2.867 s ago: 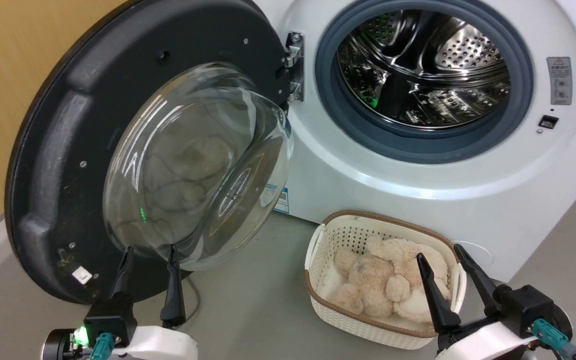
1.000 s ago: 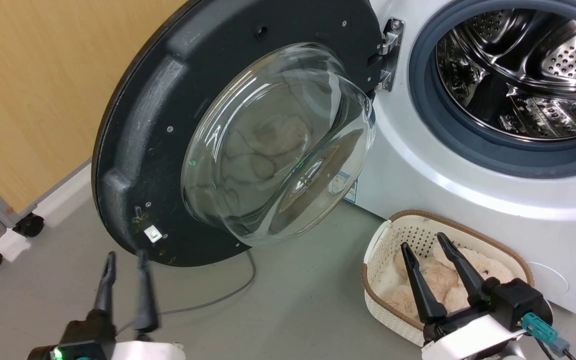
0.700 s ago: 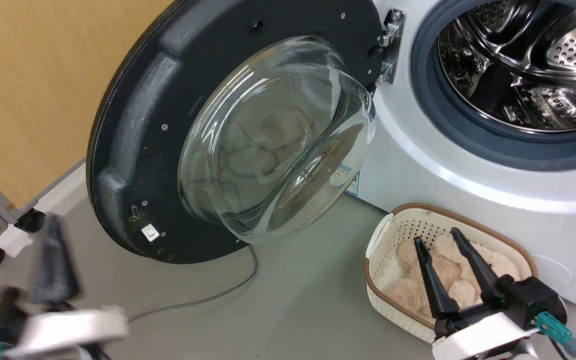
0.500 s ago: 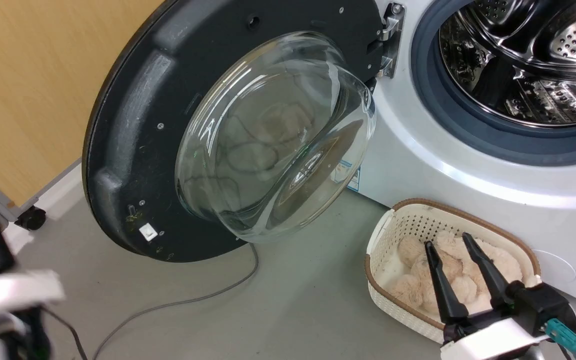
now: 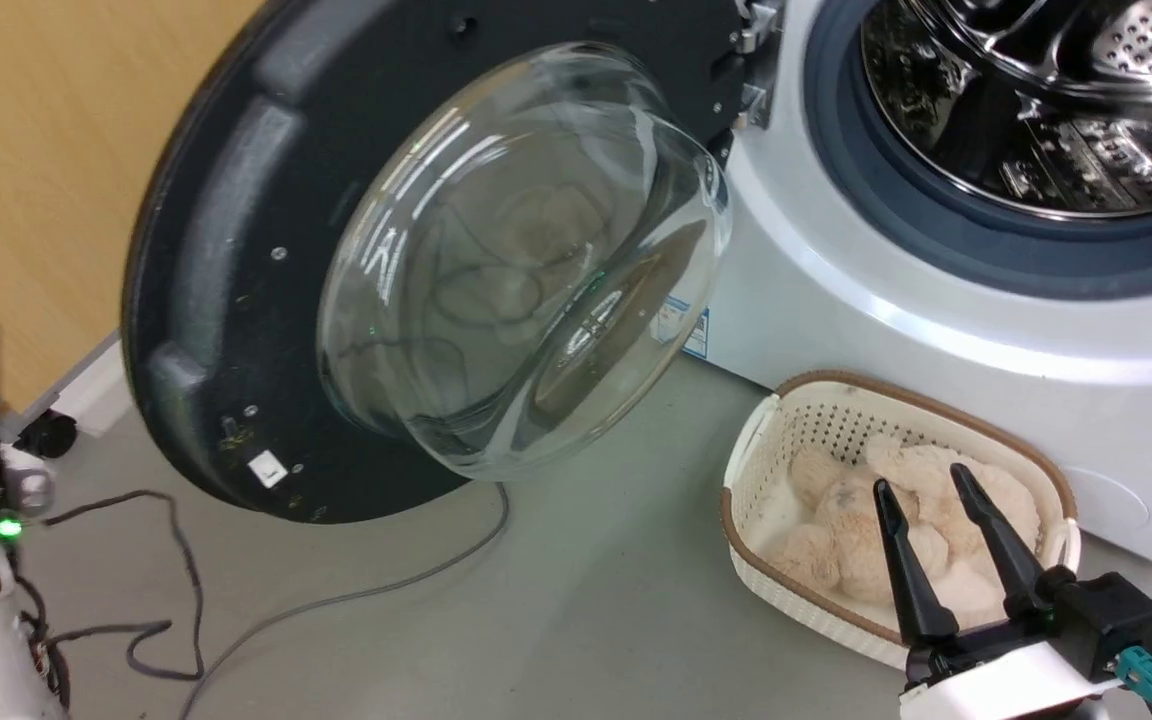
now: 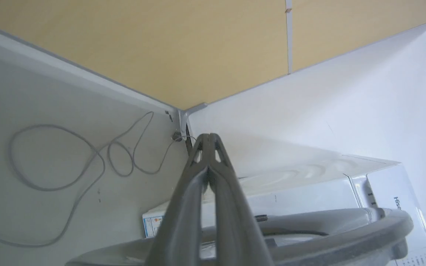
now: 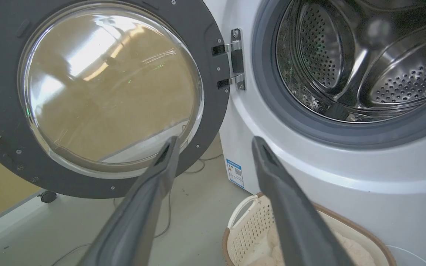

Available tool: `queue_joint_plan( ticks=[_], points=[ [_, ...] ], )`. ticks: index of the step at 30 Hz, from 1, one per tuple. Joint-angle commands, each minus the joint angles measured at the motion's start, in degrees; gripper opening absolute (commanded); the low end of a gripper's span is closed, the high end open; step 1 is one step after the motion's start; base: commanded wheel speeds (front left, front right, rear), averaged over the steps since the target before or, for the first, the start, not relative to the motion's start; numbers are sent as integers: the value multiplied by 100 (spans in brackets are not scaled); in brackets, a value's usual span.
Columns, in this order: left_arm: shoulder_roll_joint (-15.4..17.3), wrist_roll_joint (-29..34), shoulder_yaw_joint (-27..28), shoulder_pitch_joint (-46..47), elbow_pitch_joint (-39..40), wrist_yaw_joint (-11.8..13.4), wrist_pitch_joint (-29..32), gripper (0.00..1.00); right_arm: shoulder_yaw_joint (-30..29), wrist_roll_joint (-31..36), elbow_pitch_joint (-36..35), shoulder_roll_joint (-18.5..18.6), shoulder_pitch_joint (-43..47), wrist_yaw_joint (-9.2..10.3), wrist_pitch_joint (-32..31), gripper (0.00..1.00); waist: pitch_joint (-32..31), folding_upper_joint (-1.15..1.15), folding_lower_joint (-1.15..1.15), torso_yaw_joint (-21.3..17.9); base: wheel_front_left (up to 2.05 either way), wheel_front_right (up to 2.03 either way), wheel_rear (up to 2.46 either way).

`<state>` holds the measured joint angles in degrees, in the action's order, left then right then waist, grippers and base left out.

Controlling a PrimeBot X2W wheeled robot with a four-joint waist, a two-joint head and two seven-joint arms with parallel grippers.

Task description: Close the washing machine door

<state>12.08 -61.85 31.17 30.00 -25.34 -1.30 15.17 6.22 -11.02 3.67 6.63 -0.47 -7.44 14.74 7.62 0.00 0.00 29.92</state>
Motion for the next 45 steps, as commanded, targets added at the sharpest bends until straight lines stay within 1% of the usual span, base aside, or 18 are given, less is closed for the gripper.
queue_joint_plan(
  ticks=[1,4,9,14,18,21,24,27,32,37,38,43,44,45],
  points=[
    [-6,-226,-46,125,-145,-3,419,0,8,45,-54,40,-5,-5,19,100,66,0,0,-66,0,0,0],
    [-39,-536,-131,128,-245,-59,1023,0,35,39,-82,57,-37,-5,19,100,106,0,0,-135,0,0,0],
    [-4,-830,-134,-2,-280,-98,1585,0,58,32,-72,45,-85,-5,20,100,122,0,0,-245,0,0,0],
    [40,-1015,-267,-258,-184,-203,2216,0,29,30,-76,5,-94,-5,23,100,57,0,0,-326,0,0,0],
    [-65,-1205,-464,-569,188,-334,2791,0,-6,20,-58,-47,-87,-5,24,100,-65,0,0,-388,0,0,0],
    [-191,-1367,-623,-852,576,-364,3232,0,-39,4,-65,-99,-56,-5,25,100,-191,0,0,-446,0,0,0],
    [-358,-1383,-892,-1167,986,-318,3602,0,-113,-2,-78,-139,8,-5,25,100,-316,0,0,-490,0,0,0],
    [-502,-1338,-1155,-1445,1339,-238,3851,0,-195,5,-77,-178,71,-5,25,100,-430,0,0,-581,0,0,0],
    [-741,-1386,-1576,-1913,1817,-136,4125,0,-258,7,-90,-237,129,-5,25,100,-599,0,0,-887,0,0,0],
    [-890,-1774,-2045,-2405,2261,-59,4215,0,-305,39,-115,-264,178,-5,26,100,-616,0,0,-1324,0,0,0],
    [-890,-1774,-2045,-2405,2261,-59,4215,0,-305,39,-115,-264,178,-5,26,100,-616,0,0,-1324,0,0,0],
    [-916,-2240,-2734,-2757,2556,15,3948,0,-314,77,-145,-244,195,-5,26,100,-496,0,0,-1831,0,0,0],
    [-917,-2332,-2909,-2789,2594,19,3843,0,-322,78,-152,-229,194,-5,26,100,-463,0,0,-1929,0,0,0],
    [-918,-2484,-3238,-2821,2650,11,3615,0,-328,68,-166,-206,175,-5,26,100,-386,0,0,-2153,0,0,0]
  ],
)
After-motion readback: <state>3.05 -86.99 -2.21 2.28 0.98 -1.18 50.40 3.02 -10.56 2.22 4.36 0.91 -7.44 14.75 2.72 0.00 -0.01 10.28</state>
